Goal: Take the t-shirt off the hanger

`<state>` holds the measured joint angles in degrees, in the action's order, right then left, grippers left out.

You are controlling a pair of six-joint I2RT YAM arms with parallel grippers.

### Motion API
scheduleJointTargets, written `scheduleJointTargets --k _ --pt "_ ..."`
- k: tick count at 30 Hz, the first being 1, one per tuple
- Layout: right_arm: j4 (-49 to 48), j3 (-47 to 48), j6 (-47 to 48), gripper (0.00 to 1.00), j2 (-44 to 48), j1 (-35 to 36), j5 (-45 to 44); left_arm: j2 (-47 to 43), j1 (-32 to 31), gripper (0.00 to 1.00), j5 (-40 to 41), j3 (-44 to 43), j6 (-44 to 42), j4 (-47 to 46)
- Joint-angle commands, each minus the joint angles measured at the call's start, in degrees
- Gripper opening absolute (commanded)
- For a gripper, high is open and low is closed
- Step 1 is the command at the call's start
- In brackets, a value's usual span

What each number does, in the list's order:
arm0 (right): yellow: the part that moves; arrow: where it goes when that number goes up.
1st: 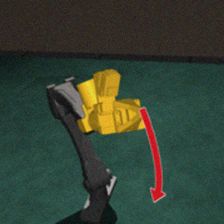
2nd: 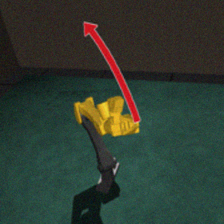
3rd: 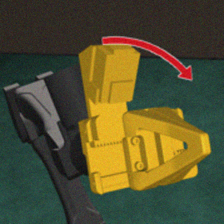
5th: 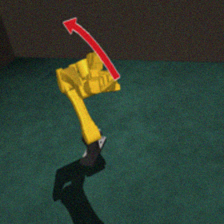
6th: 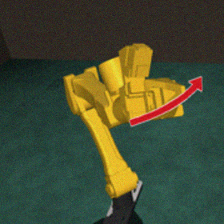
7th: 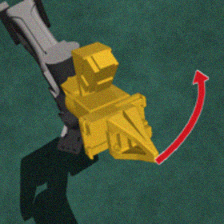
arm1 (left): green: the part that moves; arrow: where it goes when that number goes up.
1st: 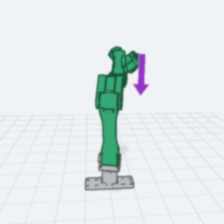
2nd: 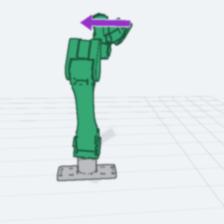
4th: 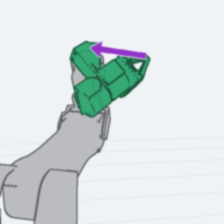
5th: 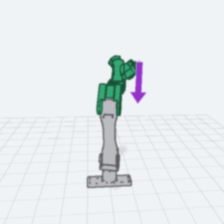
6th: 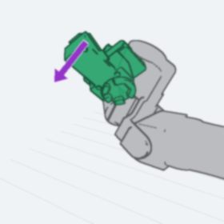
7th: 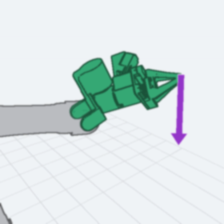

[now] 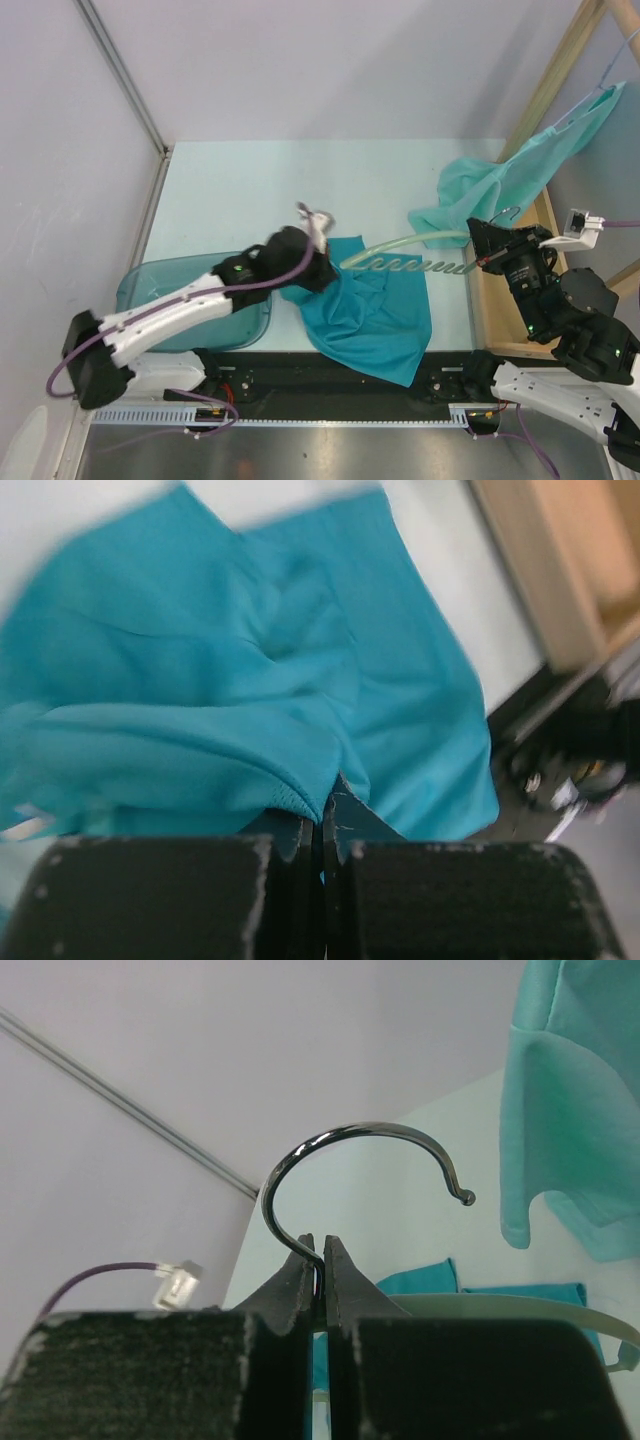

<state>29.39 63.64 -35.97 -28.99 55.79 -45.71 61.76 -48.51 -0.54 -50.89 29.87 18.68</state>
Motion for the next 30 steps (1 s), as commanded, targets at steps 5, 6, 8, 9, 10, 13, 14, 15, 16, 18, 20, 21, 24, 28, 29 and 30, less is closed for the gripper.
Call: scheduleJointTargets --k 5,6,8,9,10,13,14,15,16,18,20,21,24,28,29,30 --pt "-0.74 0.52 -5.08 0.00 6.14 -0.42 -4.47 11.37 -14.77 0.38 -0.33 -3.27 -4.82 -2.67" --pt "-0.56 0.52 -5.08 0.00 6.75 -0.42 -4.38 11.28 -14.86 0.55 -0.60 -2.29 -4.38 -4.51" --pt "-0.03 0.61 -5.08 0.00 7.11 -0.42 -4.47 11.19 -14.95 0.84 -1.39 -0.44 -4.73 -5.58" --pt "0.23 0.52 -5.17 0.00 7.20 -0.42 -4.65 11.28 -15.03 0.97 -1.49 -0.09 -5.69 -6.02" --pt "0.67 0.35 -5.25 0.00 7.54 -0.42 -4.65 11.37 -15.12 1.00 -1.57 0.18 -6.31 -6.02" --pt "0.41 -0.44 -5.69 0.00 7.98 -0.42 -5.09 12.07 -15.47 1.00 -1.57 0.36 -8.68 -4.88" --pt "0.15 -1.05 -5.69 0.00 8.07 -0.42 -5.17 12.33 -15.65 1.00 -1.40 0.36 -9.21 -4.18" --pt "-0.12 -1.32 -5.69 0.00 8.25 -0.33 -5.17 12.42 -15.82 1.00 -1.14 0.36 -10.17 -3.83" --pt "-0.73 -1.67 -5.69 0.00 8.16 -0.33 -5.17 12.68 -16.09 1.00 -0.61 0.53 -10.61 -3.56" --pt "-1.17 -1.76 -5.61 0.00 7.99 -0.33 -5.00 12.69 -16.18 1.00 -0.61 1.06 -11.32 -3.73" --pt "-1.70 -1.59 -5.69 0.00 7.11 -0.24 -4.47 13.12 -16.26 1.00 -0.35 2.20 -11.76 -5.04" --pt "-1.79 -1.59 -5.87 0.00 6.76 -0.33 -3.86 13.56 -16.26 1.00 -0.95 2.55 -12.37 -5.66" --pt "-2.32 -1.67 -6.22 0.00 5.70 -0.33 -2.63 16.72 -16.44 1.00 -2.71 2.64 -13.43 -6.46" --pt "-3.10 -1.59 -6.05 0.00 5.26 -0.24 -2.19 22.52 -17.40 1.00 -4.47 0.89 -15.97 -5.32" --pt "-3.19 -1.59 -6.05 0.00 5.35 -0.24 -2.19 23.57 -18.10 1.00 -4.30 0.01 -17.20 -4.53" --pt "-3.28 -1.67 -5.96 0.00 5.35 -0.33 -2.19 25.76 -18.46 1.00 -4.04 -0.43 -17.56 -4.00"
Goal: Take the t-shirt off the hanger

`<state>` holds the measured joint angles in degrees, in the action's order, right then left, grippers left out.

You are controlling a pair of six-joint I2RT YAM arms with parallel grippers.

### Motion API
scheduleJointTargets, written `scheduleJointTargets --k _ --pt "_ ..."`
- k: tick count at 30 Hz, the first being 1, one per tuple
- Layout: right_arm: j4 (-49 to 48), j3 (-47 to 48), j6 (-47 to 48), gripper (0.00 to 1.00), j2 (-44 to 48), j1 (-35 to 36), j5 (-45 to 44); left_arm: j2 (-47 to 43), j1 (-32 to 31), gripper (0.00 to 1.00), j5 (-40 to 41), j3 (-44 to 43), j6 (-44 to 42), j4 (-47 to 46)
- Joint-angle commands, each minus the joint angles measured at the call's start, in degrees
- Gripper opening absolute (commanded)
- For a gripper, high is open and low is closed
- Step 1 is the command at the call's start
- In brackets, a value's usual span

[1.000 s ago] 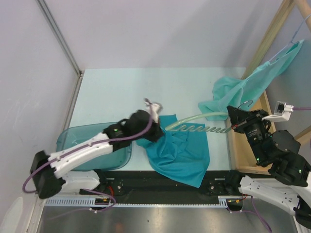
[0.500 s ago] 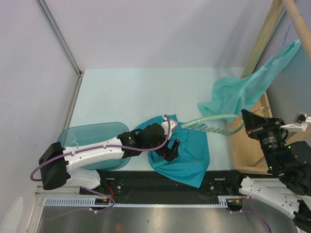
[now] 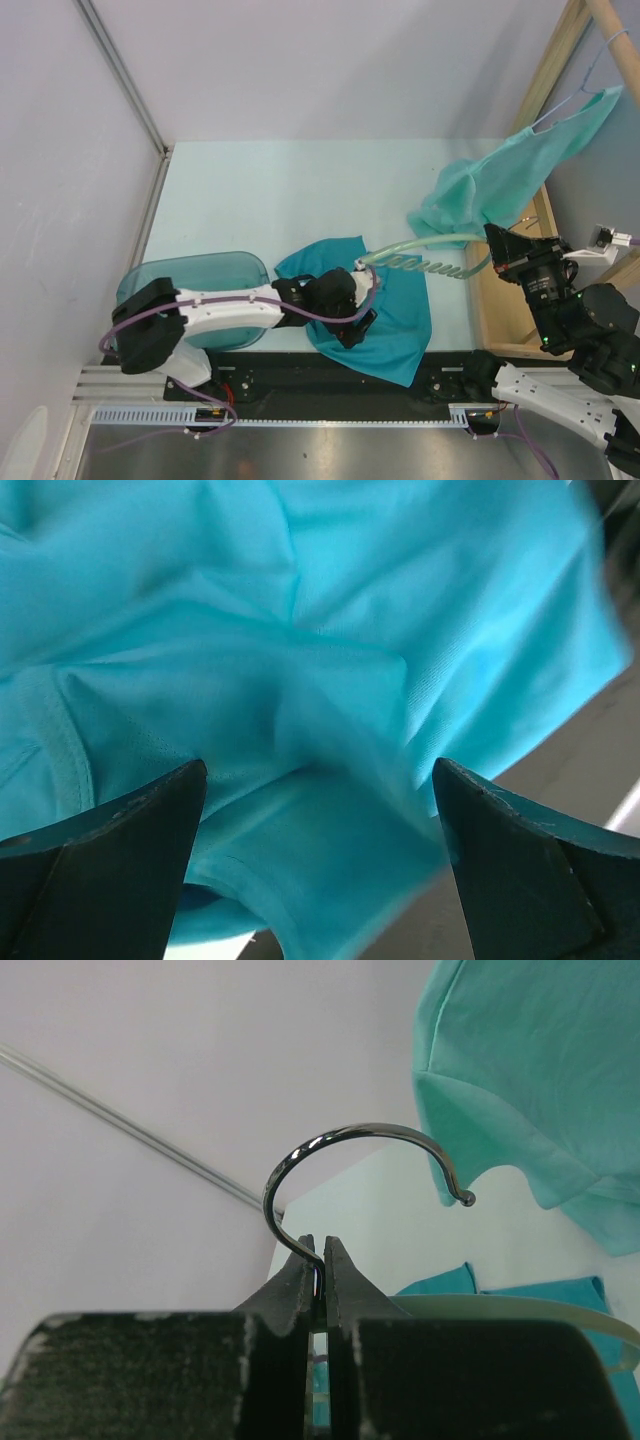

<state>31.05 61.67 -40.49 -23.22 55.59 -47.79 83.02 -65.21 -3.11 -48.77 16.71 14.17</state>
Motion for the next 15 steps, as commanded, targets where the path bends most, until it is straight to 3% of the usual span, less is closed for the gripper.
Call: scheduleJointTargets --k 1,8,11,12,13,14,15 --pt "-4.94 0.21 -1.35 0.00 -0.33 -0.13 0.06 5.56 -2.02 1.00 -1.19 -3.16 -4.67 1.03" --pt "-4.77 -1.20 -2.40 0.00 0.55 -0.22 0.15 14.44 -4.57 0.98 6.42 -7.90 -1.51 2.34" --pt "-4.86 -1.29 -2.49 0.00 0.55 -0.22 0.15 16.82 -5.36 0.84 10.92 -9.67 0.77 3.49" --pt "-4.77 -1.20 -2.31 0.00 0.46 -0.14 0.33 17.08 -5.37 0.68 11.28 -9.85 1.13 3.32" --pt "-4.68 -1.11 -2.31 0.00 0.46 -0.13 0.33 17.00 -5.37 0.58 11.81 -9.94 1.22 3.23" --pt "-4.59 -0.85 -2.40 0.00 0.37 -0.13 0.42 16.82 -5.37 0.41 13.38 -9.94 1.57 3.14" --pt "-4.24 -0.76 -2.40 0.00 0.37 -0.22 0.59 16.65 -5.37 0.33 14.27 -9.94 1.83 3.23"
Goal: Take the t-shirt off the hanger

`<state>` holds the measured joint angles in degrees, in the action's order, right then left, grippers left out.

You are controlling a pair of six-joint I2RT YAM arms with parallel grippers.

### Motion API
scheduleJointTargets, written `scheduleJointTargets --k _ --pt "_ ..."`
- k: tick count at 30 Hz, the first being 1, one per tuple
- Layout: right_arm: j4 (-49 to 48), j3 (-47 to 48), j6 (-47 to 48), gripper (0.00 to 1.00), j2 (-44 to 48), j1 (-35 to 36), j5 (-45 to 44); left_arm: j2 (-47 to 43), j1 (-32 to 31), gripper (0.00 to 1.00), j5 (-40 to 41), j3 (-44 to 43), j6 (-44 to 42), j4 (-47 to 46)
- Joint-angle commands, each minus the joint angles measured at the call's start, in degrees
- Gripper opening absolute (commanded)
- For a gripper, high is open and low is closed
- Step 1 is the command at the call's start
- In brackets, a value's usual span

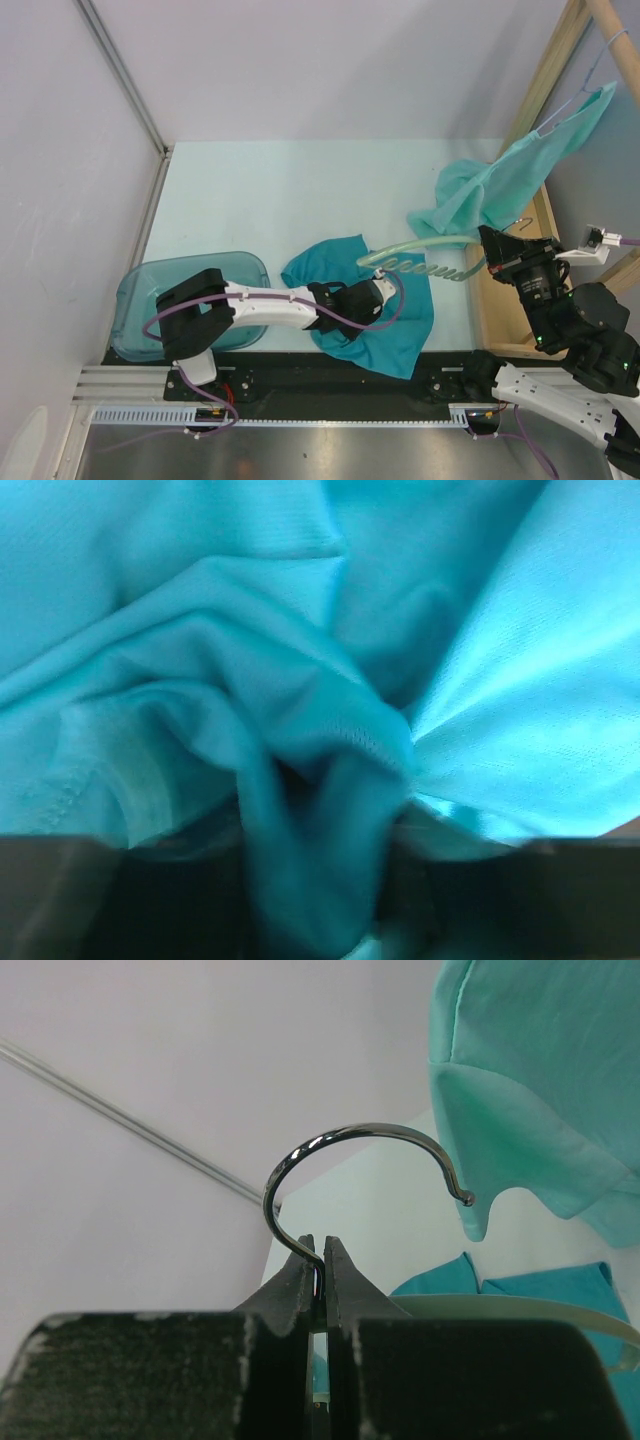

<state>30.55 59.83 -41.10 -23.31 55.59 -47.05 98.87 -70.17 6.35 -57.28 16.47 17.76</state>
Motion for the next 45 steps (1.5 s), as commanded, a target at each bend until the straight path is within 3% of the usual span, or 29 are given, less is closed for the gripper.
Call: scheduleJointTargets --k 1,2,9,18,23,27,31,38,43,45 --pt "-3.56 1.07 -1.96 0.00 0.55 -0.14 -0.24 0.54 -0.32 0.28 5.42 -1.61 2.25 -0.10" --pt "-3.30 1.07 -2.23 0.00 0.81 -0.13 -0.15 -0.34 -0.40 0.21 5.78 -1.78 2.43 0.17" --pt "-3.47 0.11 -2.58 0.00 1.60 -0.13 -0.50 -8.32 -0.23 0.00 5.34 -1.17 2.69 0.78" --pt "-3.47 0.02 -2.75 0.00 2.57 -0.13 -0.33 -22.04 3.63 0.00 -1.77 4.89 7.08 -4.92" --pt "-3.47 -0.24 -2.93 0.00 3.18 -0.05 -0.50 -32.50 9.78 0.00 -7.39 7.35 11.12 -5.89" --pt "-3.83 -0.16 -2.76 0.00 2.66 0.04 -0.33 -41.98 15.75 0.00 -7.49 6.92 13.15 -3.27" --pt "-4.18 0.20 -2.49 0.00 1.78 -0.05 -0.15 -51.13 18.40 0.00 -2.15 4.46 12.54 0.51" --pt "-5.41 0.72 -1.79 0.00 -0.33 0.04 0.55 -67.73 19.20 0.00 16.57 -1.34 7.36 5.80" --pt "-5.85 1.16 -1.52 0.00 -1.47 0.04 0.90 -72.41 19.20 0.00 26.51 -6.79 0.41 7.02" --pt "-6.02 1.08 -1.61 0.00 -1.82 0.04 1.17 -73.20 19.19 0.05 30.80 -8.20 -0.90 8.25"
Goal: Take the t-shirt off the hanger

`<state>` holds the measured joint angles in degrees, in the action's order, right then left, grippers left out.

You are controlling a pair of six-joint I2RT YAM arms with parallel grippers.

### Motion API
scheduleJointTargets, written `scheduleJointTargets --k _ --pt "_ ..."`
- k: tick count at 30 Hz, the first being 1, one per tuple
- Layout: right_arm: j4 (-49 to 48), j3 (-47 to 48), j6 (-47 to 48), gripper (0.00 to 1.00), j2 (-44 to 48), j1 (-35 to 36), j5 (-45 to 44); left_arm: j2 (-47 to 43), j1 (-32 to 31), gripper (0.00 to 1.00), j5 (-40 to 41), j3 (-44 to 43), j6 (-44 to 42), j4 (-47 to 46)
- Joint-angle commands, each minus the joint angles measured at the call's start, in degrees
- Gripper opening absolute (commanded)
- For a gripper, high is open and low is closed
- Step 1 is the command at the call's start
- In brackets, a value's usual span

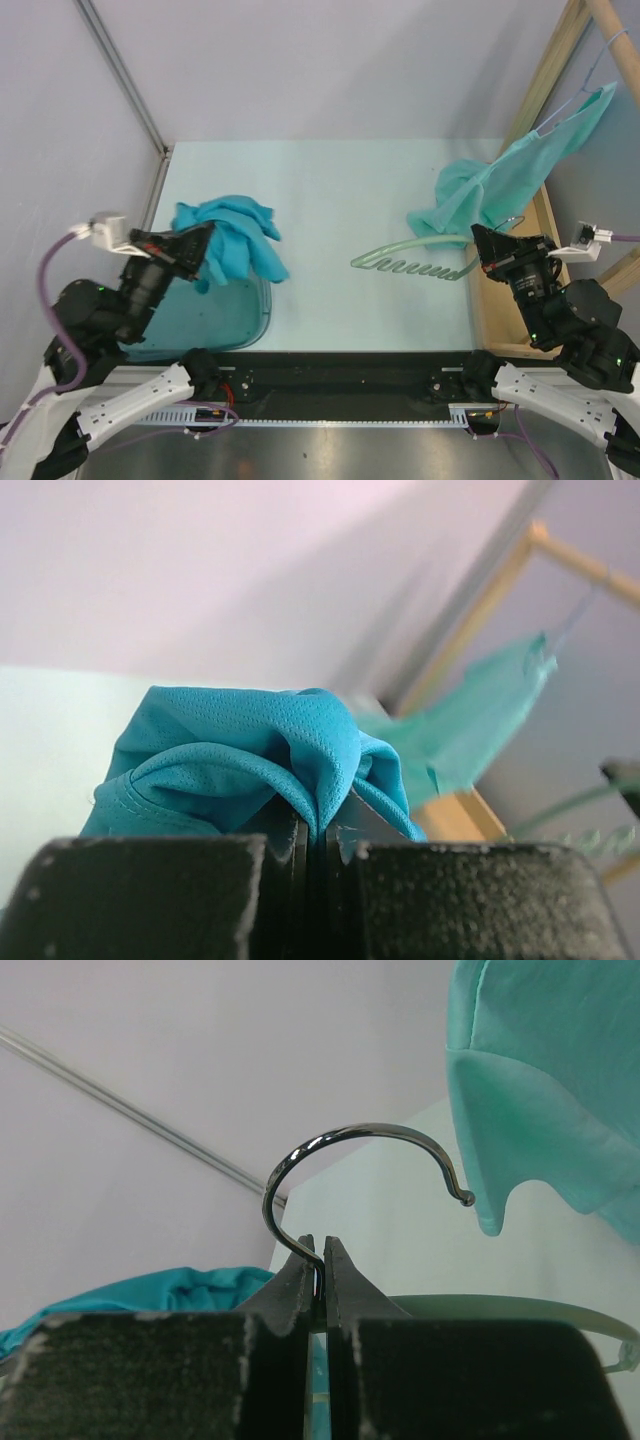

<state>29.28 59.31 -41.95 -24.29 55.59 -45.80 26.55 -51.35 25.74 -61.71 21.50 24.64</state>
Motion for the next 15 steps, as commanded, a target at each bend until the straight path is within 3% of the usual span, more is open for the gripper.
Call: scheduleJointTargets --k 1,3,8,15 --pt "-5.10 1.60 -0.76 0.00 -1.02 0.04 0.01 -1.06 0.38 0.07 13.01 -3.77 -6.11 1.55" --pt "-5.37 1.60 -0.76 0.00 -1.45 0.04 0.45 -1.67 0.38 0.12 16.17 -3.16 -5.42 3.03" --pt "-5.72 1.86 -0.76 0.00 -2.07 -0.05 1.06 -3.07 0.38 0.16 29.35 0.09 3.00 9.36" --pt "-5.19 0.72 -1.90 0.00 -1.28 -0.05 1.24 -8.35 0.38 0.04 38.69 10.11 15.50 12.98"
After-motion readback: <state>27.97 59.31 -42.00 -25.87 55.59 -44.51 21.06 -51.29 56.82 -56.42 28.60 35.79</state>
